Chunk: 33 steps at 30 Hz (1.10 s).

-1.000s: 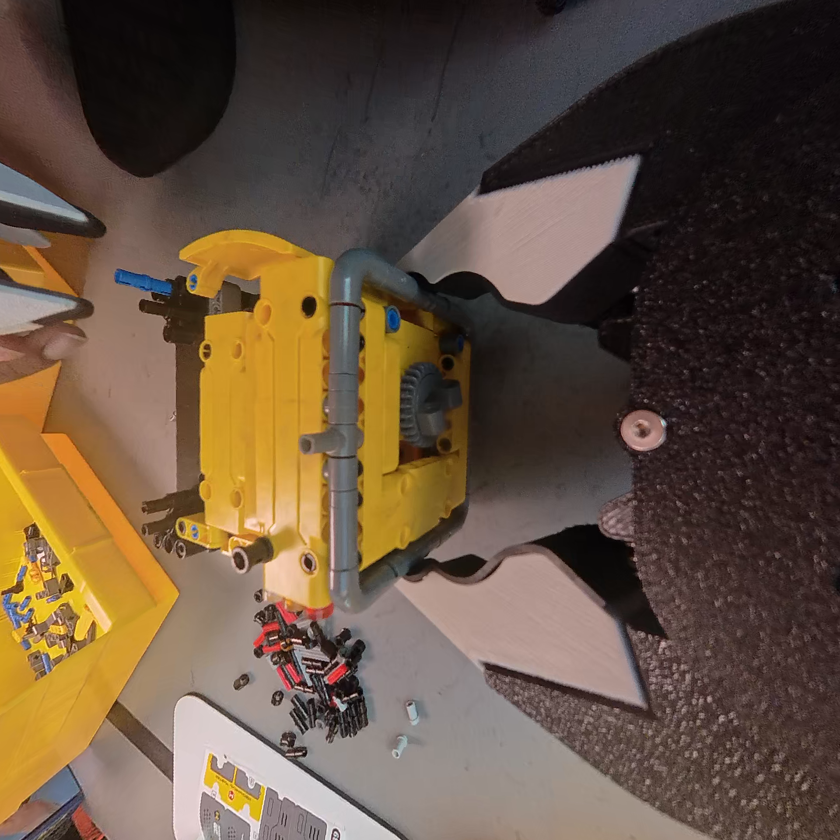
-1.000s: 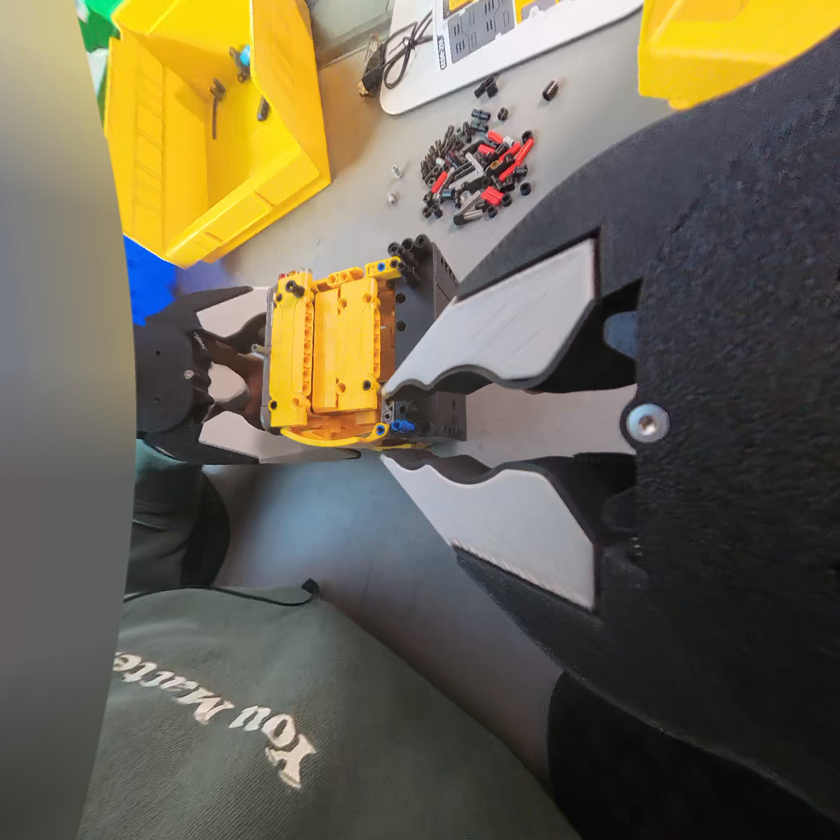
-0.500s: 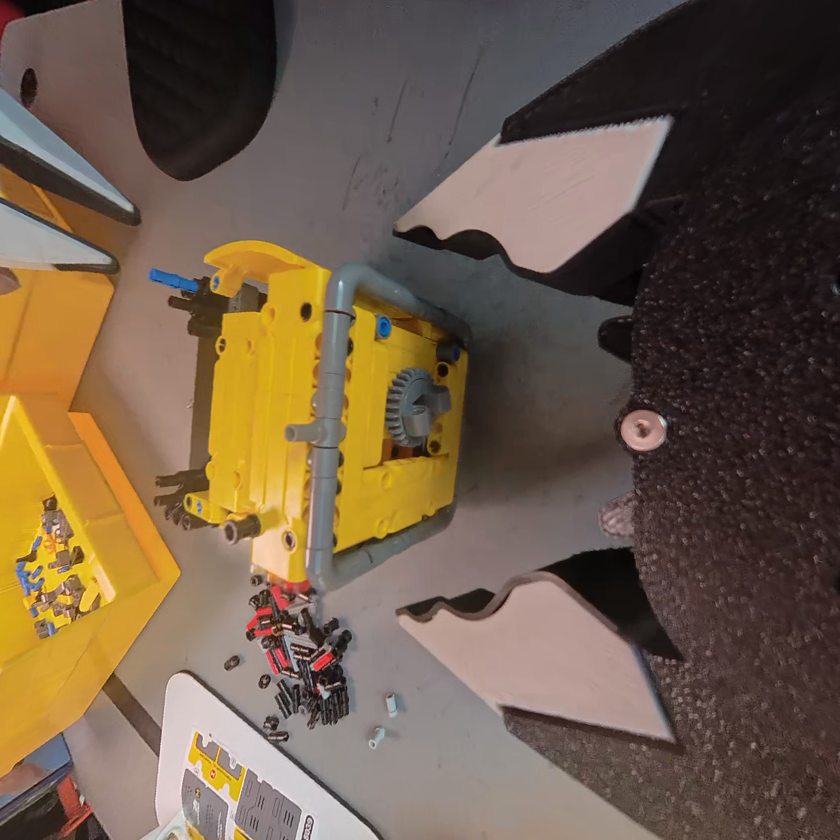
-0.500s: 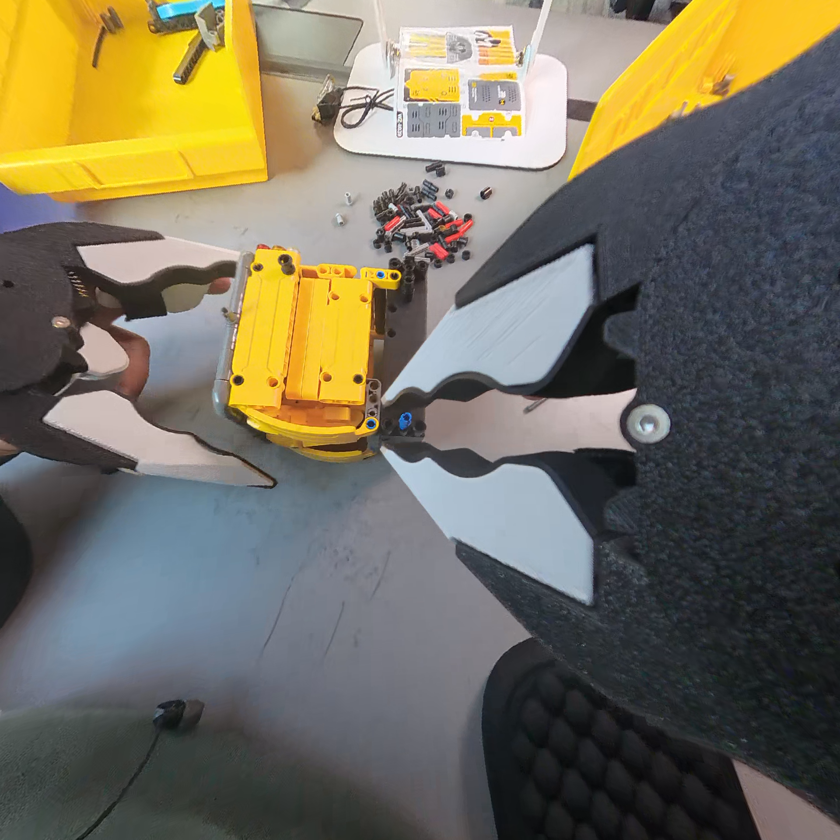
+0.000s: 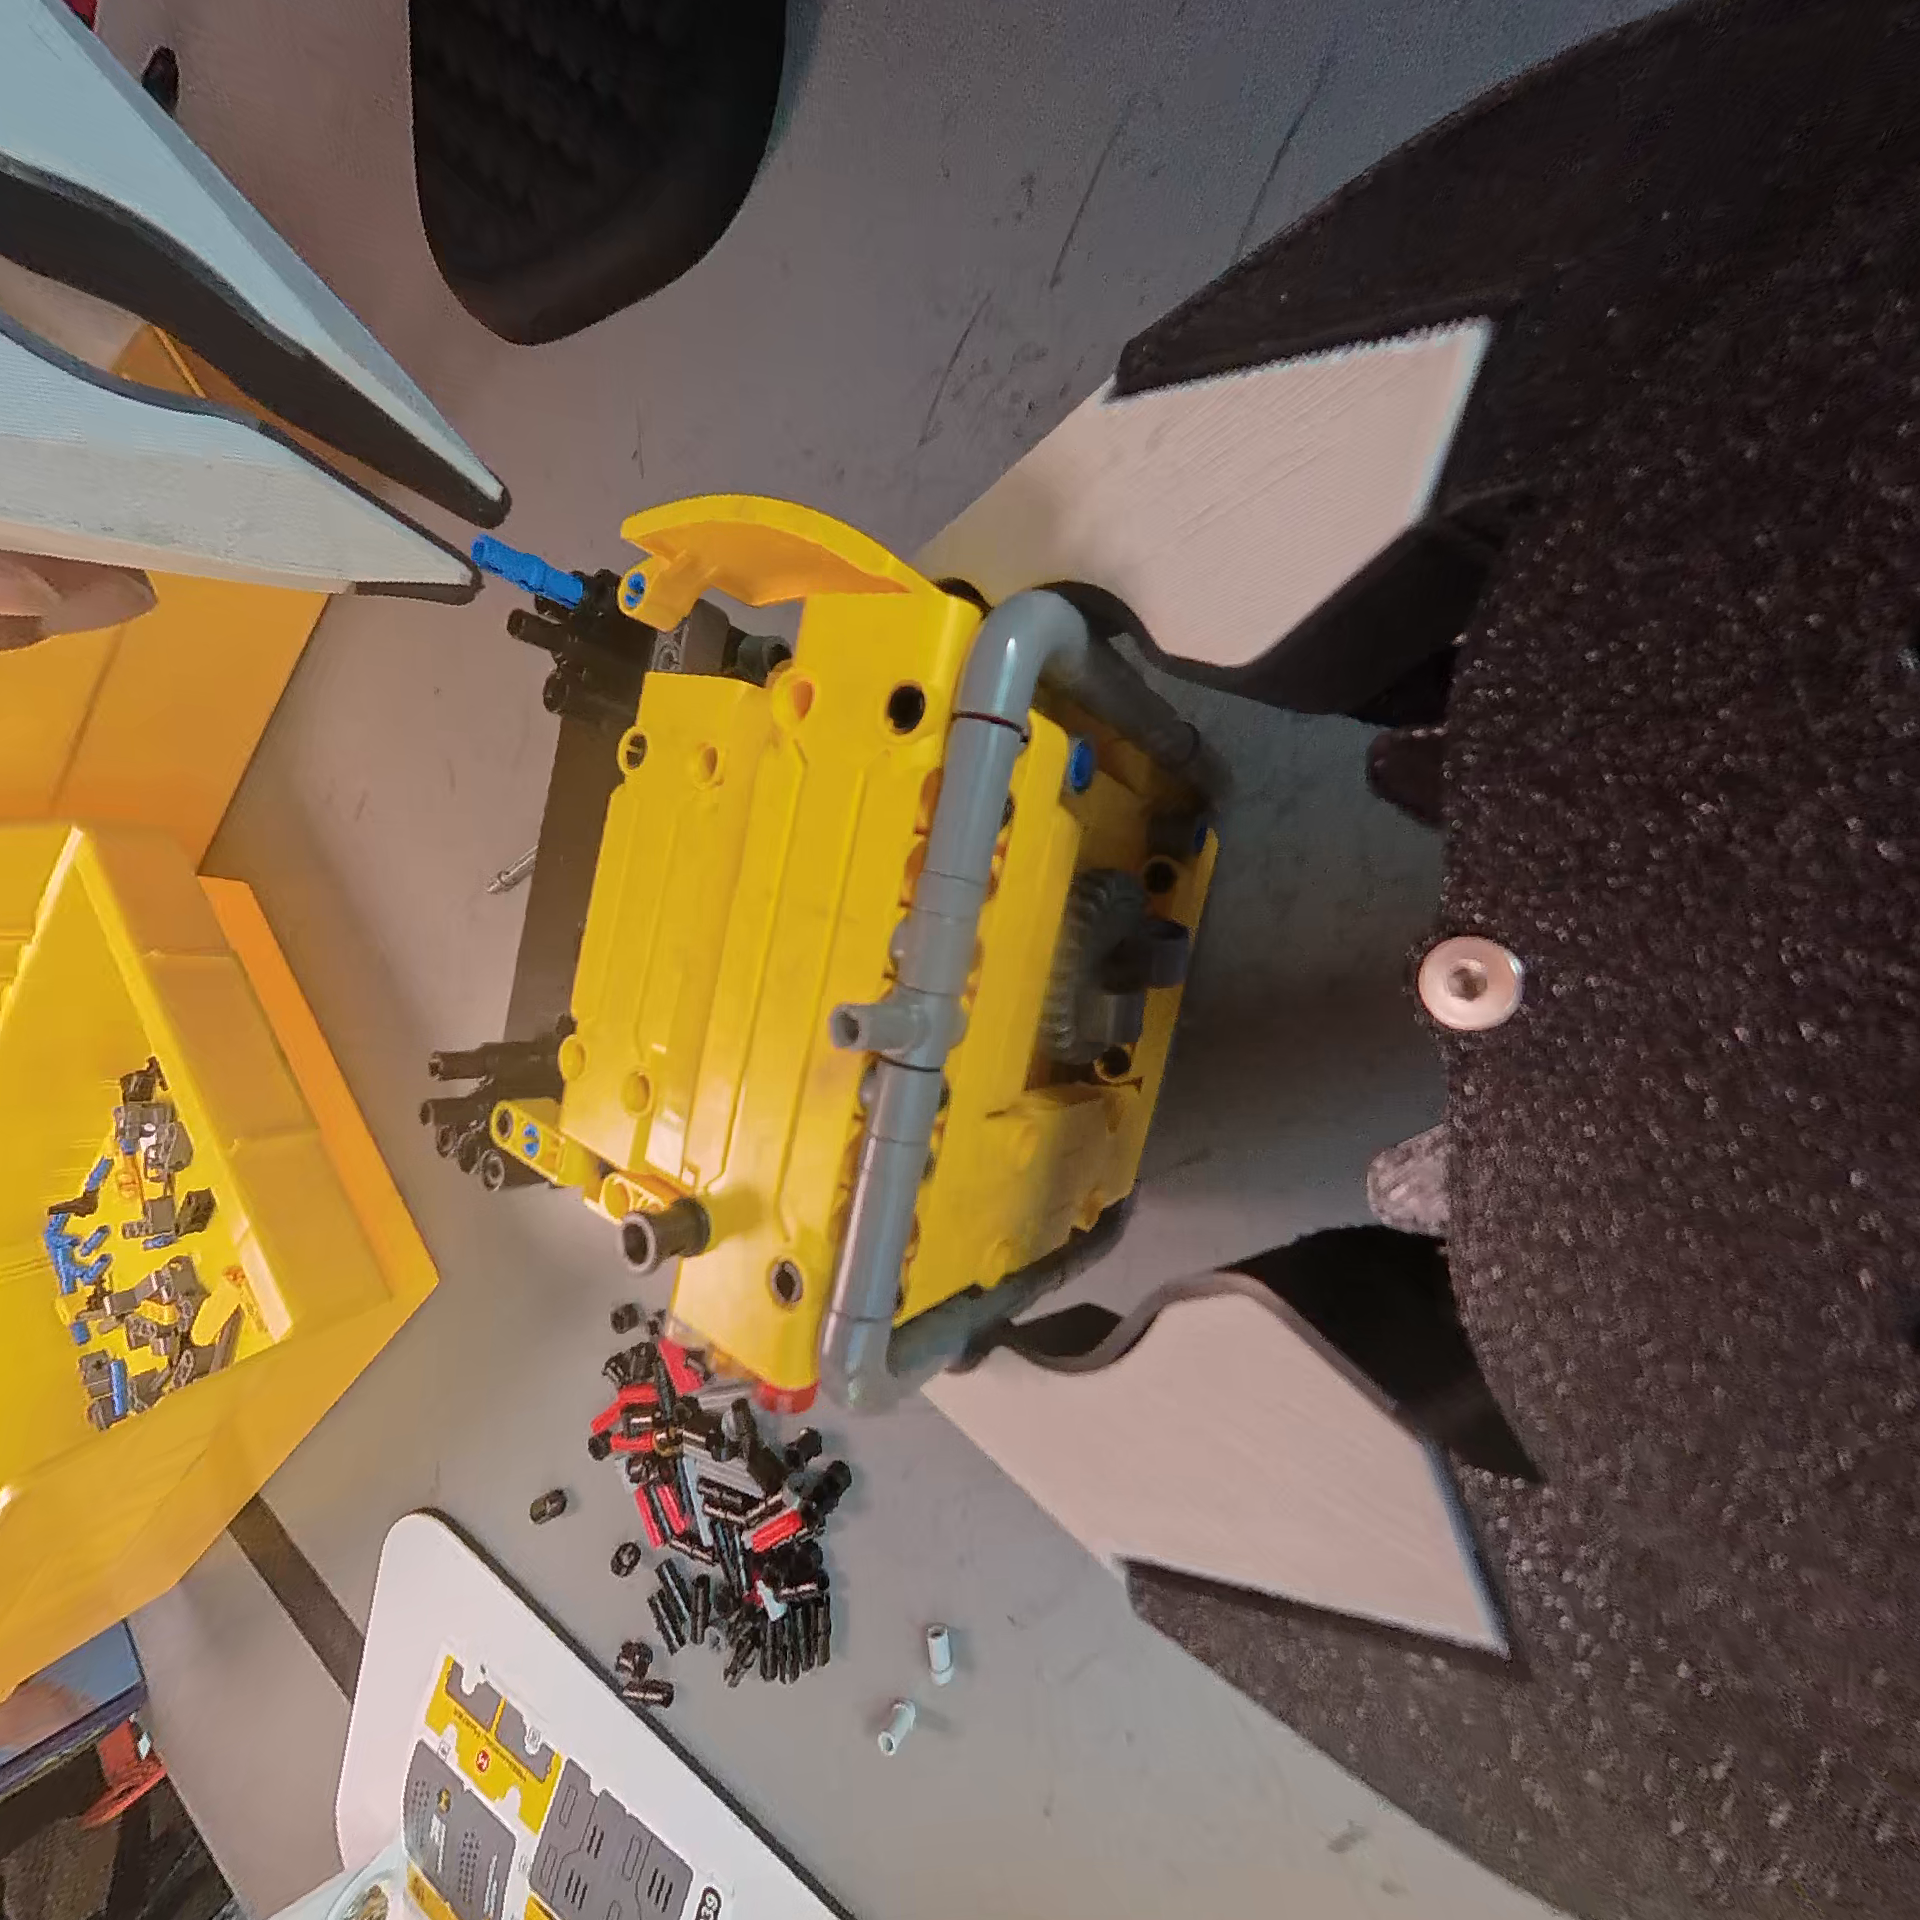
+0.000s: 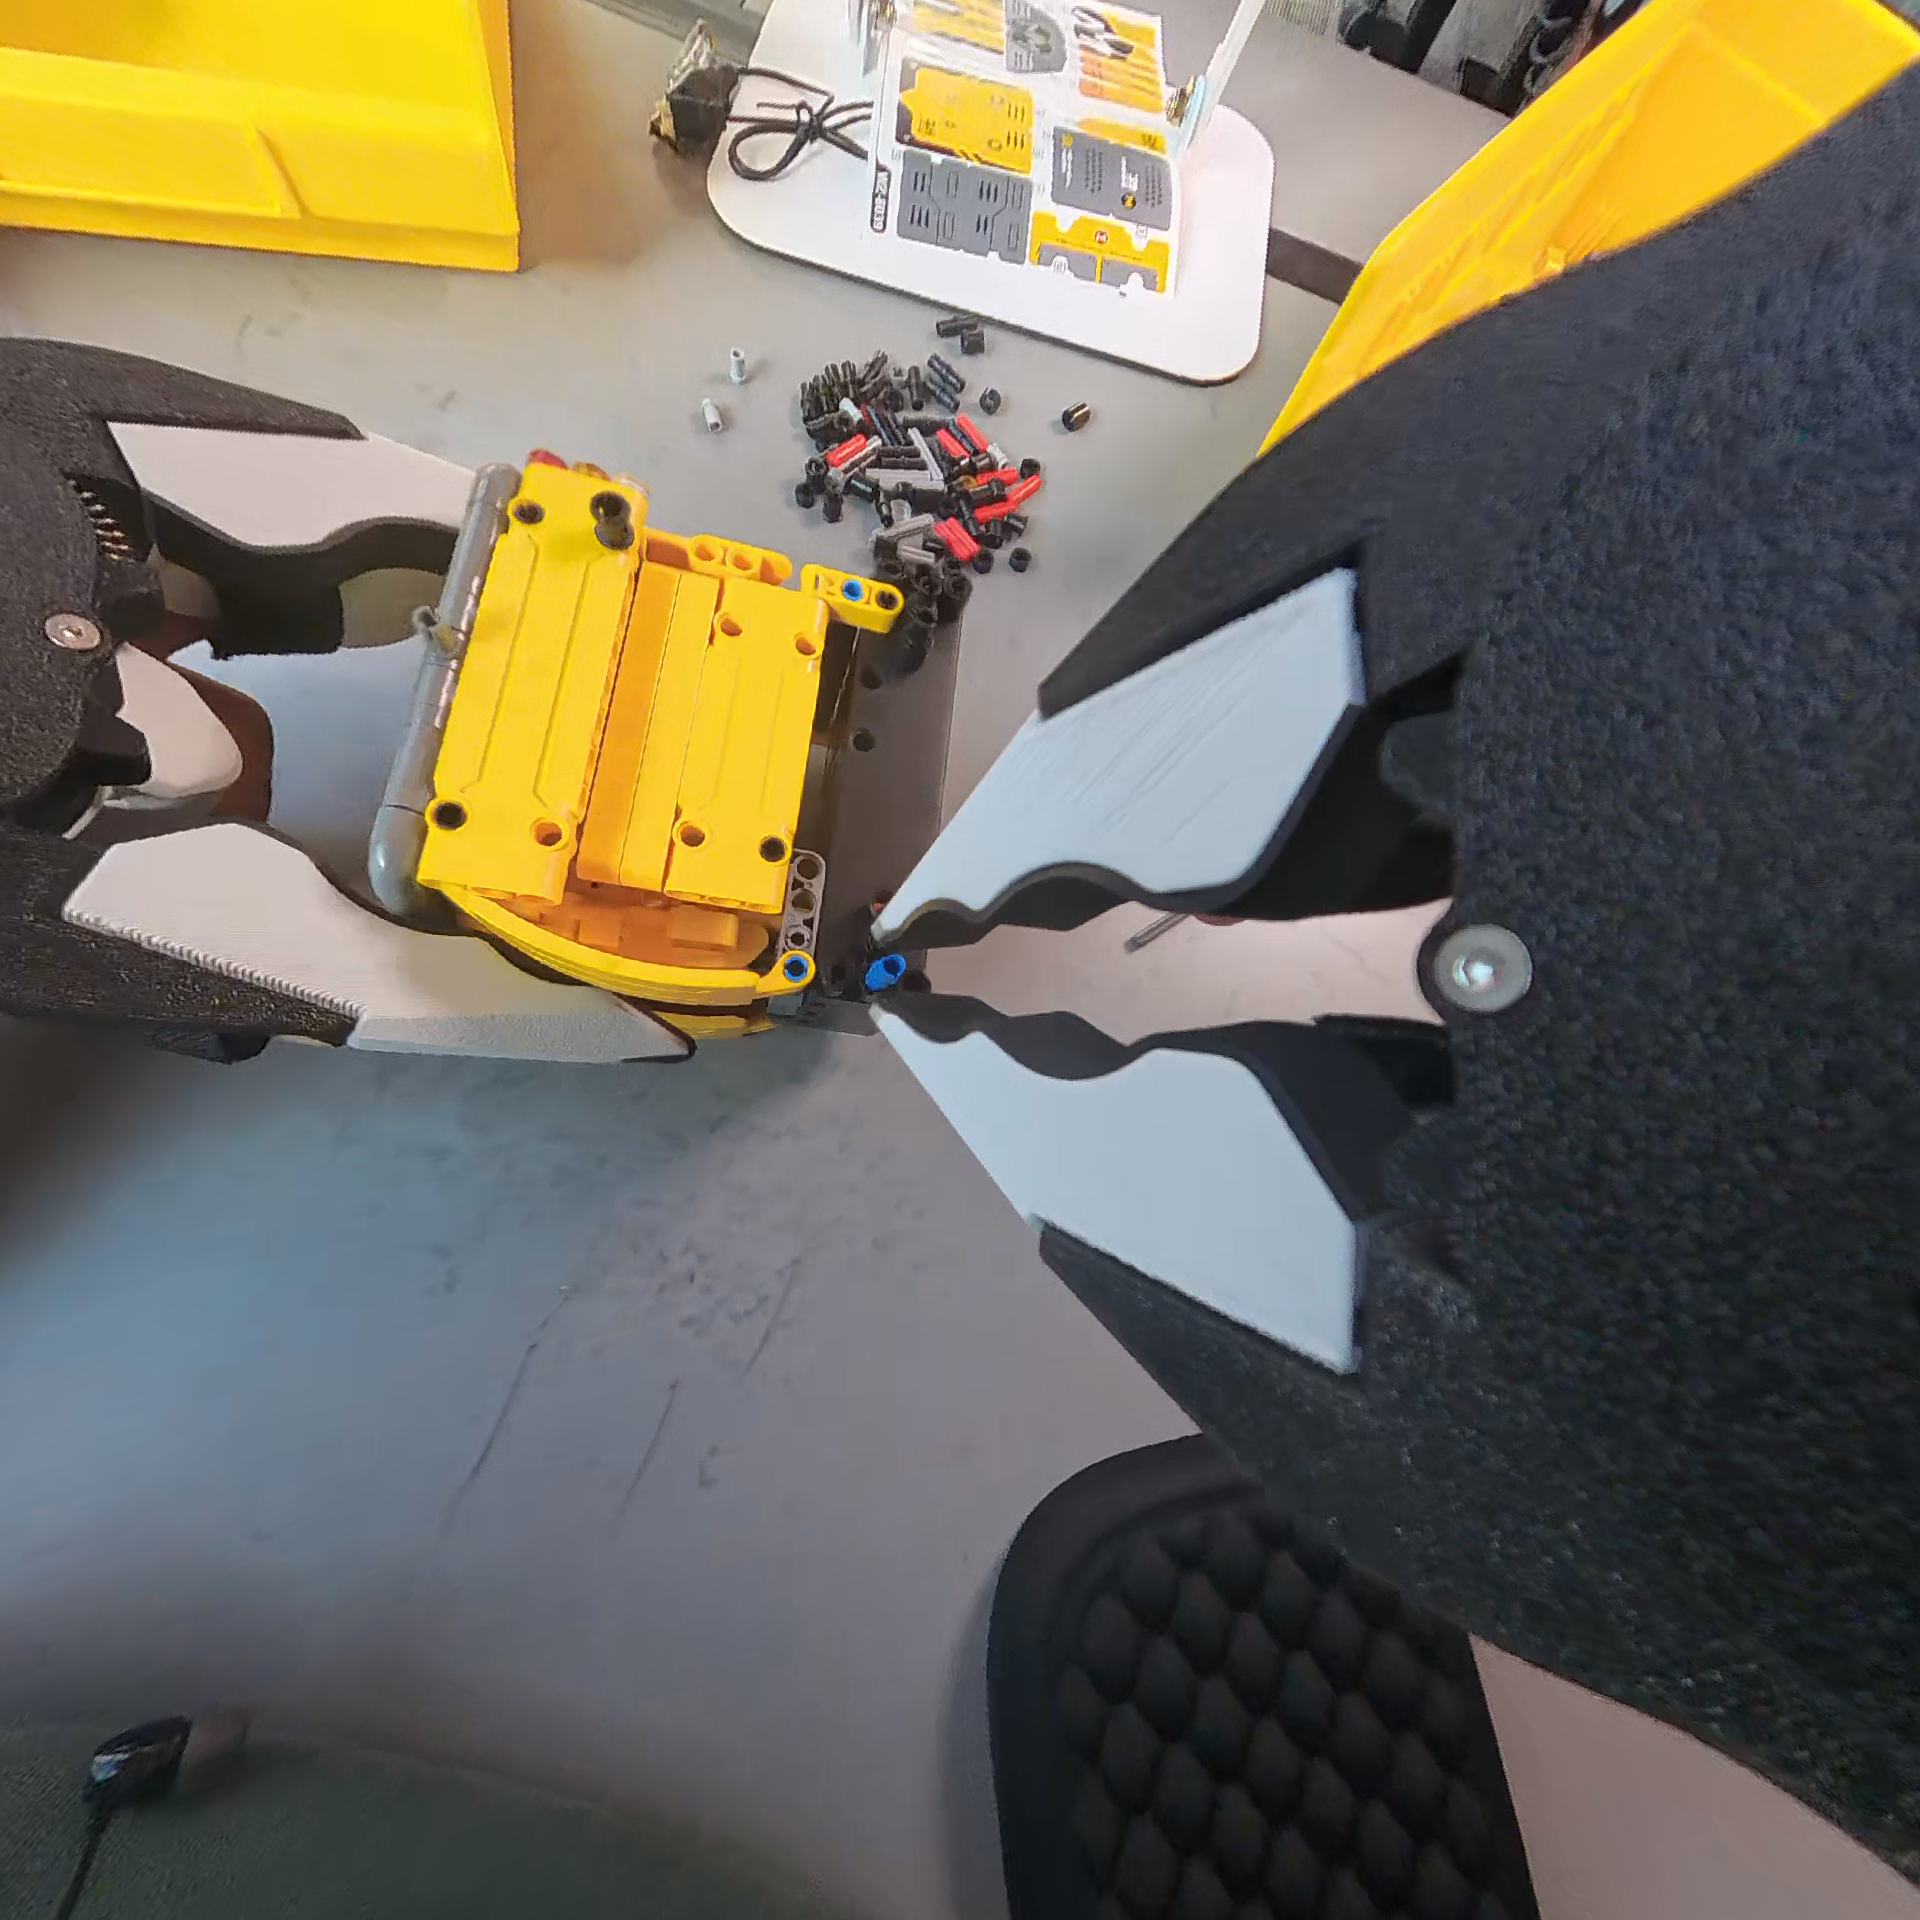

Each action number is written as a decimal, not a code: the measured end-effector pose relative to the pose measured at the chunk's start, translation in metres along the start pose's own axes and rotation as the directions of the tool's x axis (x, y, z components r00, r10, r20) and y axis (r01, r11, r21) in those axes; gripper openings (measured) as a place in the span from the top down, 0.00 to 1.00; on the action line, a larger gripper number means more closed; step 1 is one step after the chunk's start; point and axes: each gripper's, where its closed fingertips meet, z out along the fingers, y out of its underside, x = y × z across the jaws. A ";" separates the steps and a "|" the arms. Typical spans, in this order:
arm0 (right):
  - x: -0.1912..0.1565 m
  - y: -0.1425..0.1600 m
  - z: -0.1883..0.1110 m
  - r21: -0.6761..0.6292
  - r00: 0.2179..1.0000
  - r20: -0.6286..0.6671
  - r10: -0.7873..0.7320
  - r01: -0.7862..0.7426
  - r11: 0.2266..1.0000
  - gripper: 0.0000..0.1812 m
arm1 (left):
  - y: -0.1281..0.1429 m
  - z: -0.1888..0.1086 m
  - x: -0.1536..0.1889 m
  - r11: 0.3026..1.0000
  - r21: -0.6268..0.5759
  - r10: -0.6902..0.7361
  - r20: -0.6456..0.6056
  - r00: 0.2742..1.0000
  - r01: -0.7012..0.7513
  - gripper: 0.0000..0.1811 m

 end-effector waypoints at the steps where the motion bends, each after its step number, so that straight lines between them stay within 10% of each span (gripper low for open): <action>1: 0.001 0.001 0.001 -0.016 1.000 0.005 -0.006 0.006 1.000 0.97 | 0.000 0.000 0.000 1.000 0.002 0.002 0.003 1.000 -0.002 0.29; 19: -0.004 0.004 0.007 -0.242 0.994 0.092 -0.065 0.086 0.966 0.99 | 0.001 -0.001 0.000 1.000 -0.001 0.001 -0.005 1.000 -0.001 0.31; 33: -0.005 0.004 0.010 -0.159 0.997 0.075 0.022 -0.010 0.987 0.99 | 0.002 -0.001 0.000 1.000 -0.003 -0.002 -0.010 1.000 0.002 0.32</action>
